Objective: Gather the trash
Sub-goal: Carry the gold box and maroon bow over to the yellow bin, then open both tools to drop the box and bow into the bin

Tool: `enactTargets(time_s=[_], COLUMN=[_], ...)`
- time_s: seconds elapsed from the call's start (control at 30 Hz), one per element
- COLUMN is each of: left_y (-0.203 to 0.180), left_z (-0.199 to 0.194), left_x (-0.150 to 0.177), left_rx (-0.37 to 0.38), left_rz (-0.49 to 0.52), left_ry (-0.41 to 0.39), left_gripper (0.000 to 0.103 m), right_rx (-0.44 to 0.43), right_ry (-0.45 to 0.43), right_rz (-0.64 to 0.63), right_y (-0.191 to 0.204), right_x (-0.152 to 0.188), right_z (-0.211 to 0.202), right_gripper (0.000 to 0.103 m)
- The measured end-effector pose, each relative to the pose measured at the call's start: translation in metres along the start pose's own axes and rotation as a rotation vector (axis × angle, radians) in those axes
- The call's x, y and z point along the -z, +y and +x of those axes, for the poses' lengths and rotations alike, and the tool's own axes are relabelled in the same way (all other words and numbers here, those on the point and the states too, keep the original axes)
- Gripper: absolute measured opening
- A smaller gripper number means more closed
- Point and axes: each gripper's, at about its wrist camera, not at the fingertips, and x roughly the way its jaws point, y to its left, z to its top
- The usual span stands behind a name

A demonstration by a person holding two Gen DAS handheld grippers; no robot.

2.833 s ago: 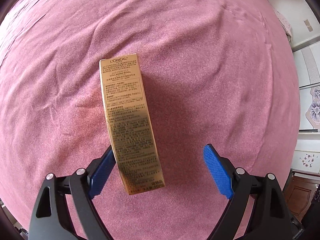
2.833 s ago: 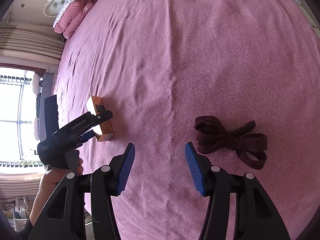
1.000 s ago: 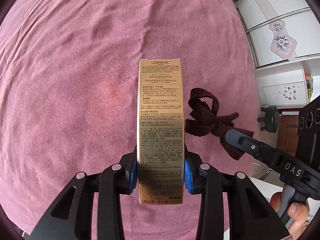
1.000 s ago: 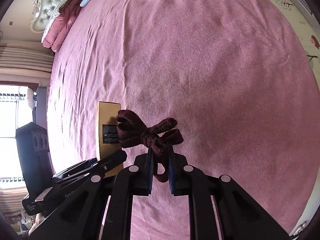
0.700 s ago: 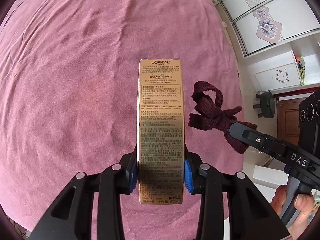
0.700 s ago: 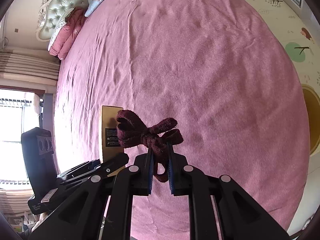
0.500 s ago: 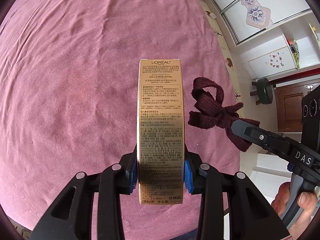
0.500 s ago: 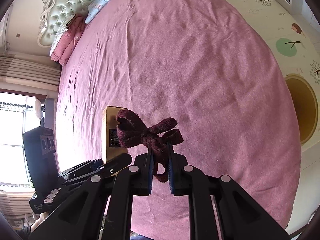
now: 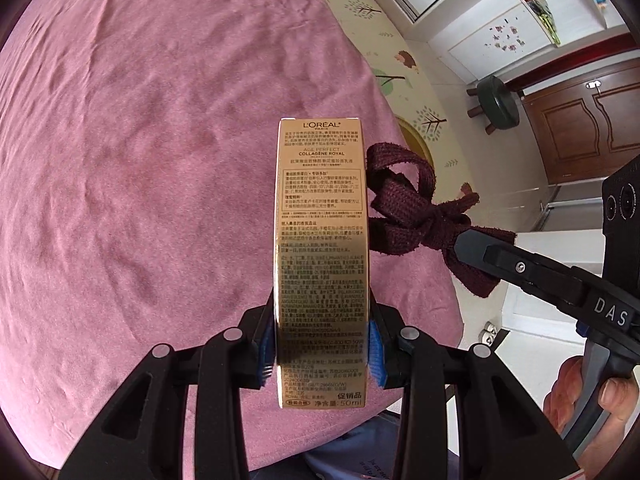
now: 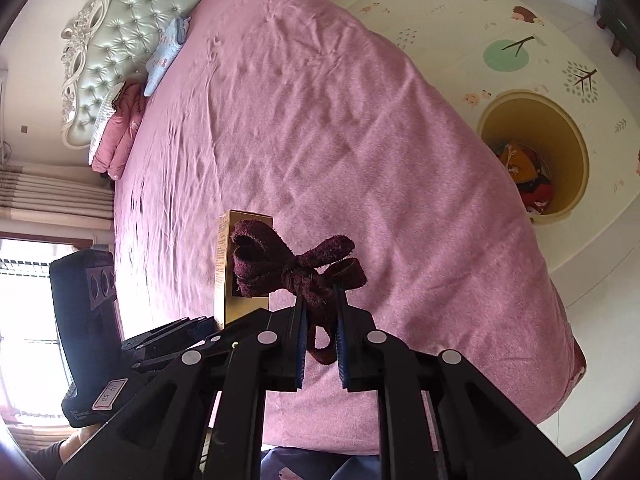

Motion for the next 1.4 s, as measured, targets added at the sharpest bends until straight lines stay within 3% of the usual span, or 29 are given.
enactTargets(time_s=[0.2,0.73,1.3,1.33,1.4], left_y=[-0.048,-0.163,-0.238,-0.243,-0.248], left_z=[0.021,0.08,0.153,0.157,0.162], left_x=[-0.014,-0.092,-0.189,-0.194,-0.202], left_rx=[-0.003,0.013,0.022,0.018,0.0], left_rz=[0.095,0.267,0.366,0.373,0.381], left_ry=[0.042,0.095,0.148,0.149,0.142], left_gripper=[0.037,0.037,0.037,0.037,0.048], right_rx=[0.008,0.034,0.061,0.065,0.07], right_ry=[-0.083,-0.27,-0.328,-0.334,-0.346], right_rz=[0.127,0.354,0.465,0.471,0.49], right_y=[-0.055,-0.167,-0.238,-0.24,-0.247], right_x=[-0.003,-0.051,-0.116,-0.12,-0.125], right_z=[-0.029,-0.083,-0.079,-0.08,-0.083], right_gripper=[0.012,0.013,0.015,0.016,0.035])
